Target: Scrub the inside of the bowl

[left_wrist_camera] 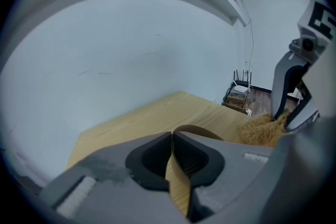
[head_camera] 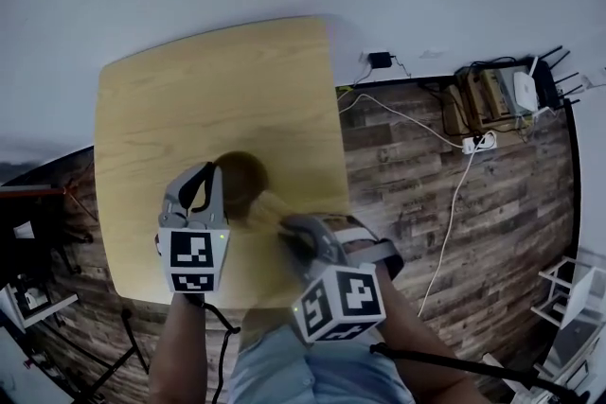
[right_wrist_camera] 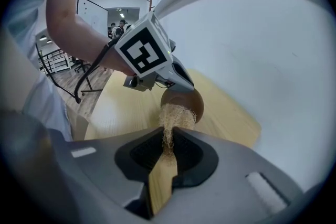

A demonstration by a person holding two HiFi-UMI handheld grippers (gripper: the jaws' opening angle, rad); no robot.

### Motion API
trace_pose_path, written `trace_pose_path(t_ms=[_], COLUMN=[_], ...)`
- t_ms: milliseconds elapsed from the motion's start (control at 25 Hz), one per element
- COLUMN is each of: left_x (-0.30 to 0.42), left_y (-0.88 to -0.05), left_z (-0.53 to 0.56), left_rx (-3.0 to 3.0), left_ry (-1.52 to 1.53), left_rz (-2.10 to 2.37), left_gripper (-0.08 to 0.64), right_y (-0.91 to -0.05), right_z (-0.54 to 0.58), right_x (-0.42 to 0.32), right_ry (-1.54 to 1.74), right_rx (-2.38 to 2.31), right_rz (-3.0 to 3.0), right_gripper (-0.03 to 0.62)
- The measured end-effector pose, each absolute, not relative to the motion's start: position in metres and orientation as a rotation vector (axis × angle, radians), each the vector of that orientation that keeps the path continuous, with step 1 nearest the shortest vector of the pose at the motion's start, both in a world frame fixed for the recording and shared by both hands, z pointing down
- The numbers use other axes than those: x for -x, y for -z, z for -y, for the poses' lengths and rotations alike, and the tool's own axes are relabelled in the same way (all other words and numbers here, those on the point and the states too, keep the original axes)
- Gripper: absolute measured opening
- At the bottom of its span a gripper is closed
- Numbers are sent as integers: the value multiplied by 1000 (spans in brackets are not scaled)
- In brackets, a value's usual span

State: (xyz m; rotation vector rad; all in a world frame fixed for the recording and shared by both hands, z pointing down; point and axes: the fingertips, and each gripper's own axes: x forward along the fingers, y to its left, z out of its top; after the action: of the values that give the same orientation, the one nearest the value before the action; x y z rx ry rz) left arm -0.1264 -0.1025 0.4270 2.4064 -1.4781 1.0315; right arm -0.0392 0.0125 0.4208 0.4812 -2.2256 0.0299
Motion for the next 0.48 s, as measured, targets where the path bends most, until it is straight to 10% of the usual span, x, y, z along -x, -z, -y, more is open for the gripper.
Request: trace_pose_path(t_ms=[480], left_x=[122], left_y=[-424], left_z=[101], left_rx=[-2437], left_ry=[-1008], left_rz=[1465], left_gripper=[37], right_y=[-427], right_z=[9], right_x=[51], right_ry=[-30], right_rx=[-518], right_rz=[2202], right_gripper=[54])
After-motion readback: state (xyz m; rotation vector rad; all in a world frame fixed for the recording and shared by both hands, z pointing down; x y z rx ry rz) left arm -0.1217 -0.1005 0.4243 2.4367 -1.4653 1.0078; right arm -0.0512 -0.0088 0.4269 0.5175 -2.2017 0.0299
